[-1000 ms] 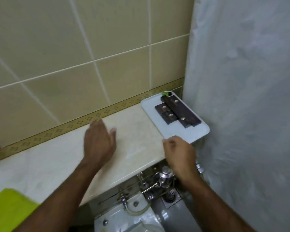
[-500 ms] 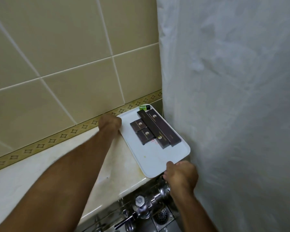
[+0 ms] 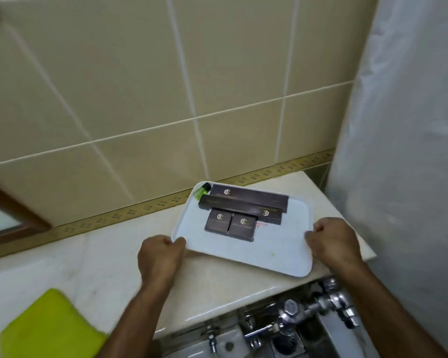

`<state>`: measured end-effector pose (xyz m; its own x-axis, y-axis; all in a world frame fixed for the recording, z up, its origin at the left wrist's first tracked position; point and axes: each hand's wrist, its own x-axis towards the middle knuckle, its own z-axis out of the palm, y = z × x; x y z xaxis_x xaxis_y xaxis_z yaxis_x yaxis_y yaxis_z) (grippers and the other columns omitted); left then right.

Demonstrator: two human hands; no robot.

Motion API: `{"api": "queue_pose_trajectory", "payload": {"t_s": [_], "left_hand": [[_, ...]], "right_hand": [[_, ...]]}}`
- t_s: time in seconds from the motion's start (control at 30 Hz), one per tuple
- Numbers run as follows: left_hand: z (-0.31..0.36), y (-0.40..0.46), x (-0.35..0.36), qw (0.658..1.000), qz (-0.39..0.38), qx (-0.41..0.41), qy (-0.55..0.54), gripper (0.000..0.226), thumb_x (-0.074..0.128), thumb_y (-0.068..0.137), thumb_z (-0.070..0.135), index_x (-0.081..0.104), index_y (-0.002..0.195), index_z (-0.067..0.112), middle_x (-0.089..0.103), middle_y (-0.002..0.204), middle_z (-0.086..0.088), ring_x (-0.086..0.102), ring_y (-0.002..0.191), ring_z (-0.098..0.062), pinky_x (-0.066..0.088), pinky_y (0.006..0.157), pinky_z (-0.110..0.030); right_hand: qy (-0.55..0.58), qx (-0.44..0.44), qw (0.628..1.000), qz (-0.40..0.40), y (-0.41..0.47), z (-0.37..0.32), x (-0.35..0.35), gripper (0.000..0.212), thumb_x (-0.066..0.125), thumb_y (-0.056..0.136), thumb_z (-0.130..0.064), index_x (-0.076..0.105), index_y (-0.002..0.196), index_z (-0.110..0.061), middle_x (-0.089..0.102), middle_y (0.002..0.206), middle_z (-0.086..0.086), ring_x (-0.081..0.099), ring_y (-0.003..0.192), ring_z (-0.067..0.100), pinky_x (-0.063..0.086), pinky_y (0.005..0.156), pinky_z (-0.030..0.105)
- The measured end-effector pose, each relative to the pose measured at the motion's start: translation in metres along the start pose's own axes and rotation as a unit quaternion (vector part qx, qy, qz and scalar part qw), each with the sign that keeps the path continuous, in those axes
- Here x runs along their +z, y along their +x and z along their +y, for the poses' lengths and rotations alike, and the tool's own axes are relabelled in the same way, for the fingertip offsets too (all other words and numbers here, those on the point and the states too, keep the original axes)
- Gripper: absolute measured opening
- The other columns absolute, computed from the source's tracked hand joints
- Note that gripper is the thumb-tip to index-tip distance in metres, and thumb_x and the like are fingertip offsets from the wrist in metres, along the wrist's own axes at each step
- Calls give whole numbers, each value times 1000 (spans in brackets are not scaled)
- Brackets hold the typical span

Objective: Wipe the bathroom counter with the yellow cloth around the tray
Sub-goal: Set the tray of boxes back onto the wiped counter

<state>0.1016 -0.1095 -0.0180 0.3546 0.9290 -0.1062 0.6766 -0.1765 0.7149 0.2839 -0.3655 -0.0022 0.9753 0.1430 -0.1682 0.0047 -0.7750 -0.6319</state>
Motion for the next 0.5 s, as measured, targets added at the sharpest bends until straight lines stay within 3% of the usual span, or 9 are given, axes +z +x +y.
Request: {"api": "queue_pose_trajectory", "payload": {"t_s": [0.07, 0.17, 0.27, 0.33, 0.4, 0.5], "left_hand": [[-31, -1, -30, 999, 9, -11, 37, 34, 71, 71, 31, 60, 48, 8, 58, 48, -1, 56, 48, -20, 37, 45, -25], [-63, 2, -65, 995, 27, -34, 94, 35, 70, 74, 35, 63, 53, 8, 60, 54, -4, 56, 52, -20, 32, 45, -24], [-82, 9, -84, 989, 31, -58, 135, 36, 67, 78, 36, 64, 62, 4, 61, 62, -6, 56, 59, -24, 34, 51, -26], [-92, 13, -89, 987, 28, -73, 142, 35, 67, 79, 35, 67, 74, 1, 68, 78, -13, 62, 76, -32, 40, 60, -28], [-104, 18, -91, 985, 29, -90, 141, 35, 66, 81, 34, 68, 85, -1, 71, 95, -17, 65, 90, -36, 40, 66, -28], [-114, 20, -87, 984, 27, -99, 147, 36, 65, 83, 34, 67, 94, 0, 70, 105, -18, 64, 98, -35, 39, 69, -28]], "right_hand": [[-52, -46, 997, -25, 4, -34, 29, 19, 67, 80, -17, 61, 62, -14, 60, 62, 2, 53, 57, 17, 31, 47, 24], [-115, -76, 989, -54, 9, -81, 74, 11, 67, 83, -21, 67, 78, -11, 67, 77, 7, 60, 68, 23, 41, 57, 27], [-143, -105, 981, -77, 11, -115, 111, 9, 64, 80, -15, 59, 74, -11, 69, 87, 11, 60, 74, 28, 42, 62, 29], [-158, -120, 977, -83, 9, -131, 132, 11, 62, 79, -12, 54, 71, -13, 70, 91, 12, 64, 82, 31, 43, 65, 29], [-171, -132, 973, -81, 5, -142, 150, 10, 62, 79, -11, 54, 73, -14, 72, 94, 12, 67, 89, 33, 47, 68, 30], [-181, -132, 972, -68, 4, -141, 164, 9, 63, 79, -11, 55, 76, -13, 72, 96, 13, 67, 91, 34, 49, 72, 31]]}}
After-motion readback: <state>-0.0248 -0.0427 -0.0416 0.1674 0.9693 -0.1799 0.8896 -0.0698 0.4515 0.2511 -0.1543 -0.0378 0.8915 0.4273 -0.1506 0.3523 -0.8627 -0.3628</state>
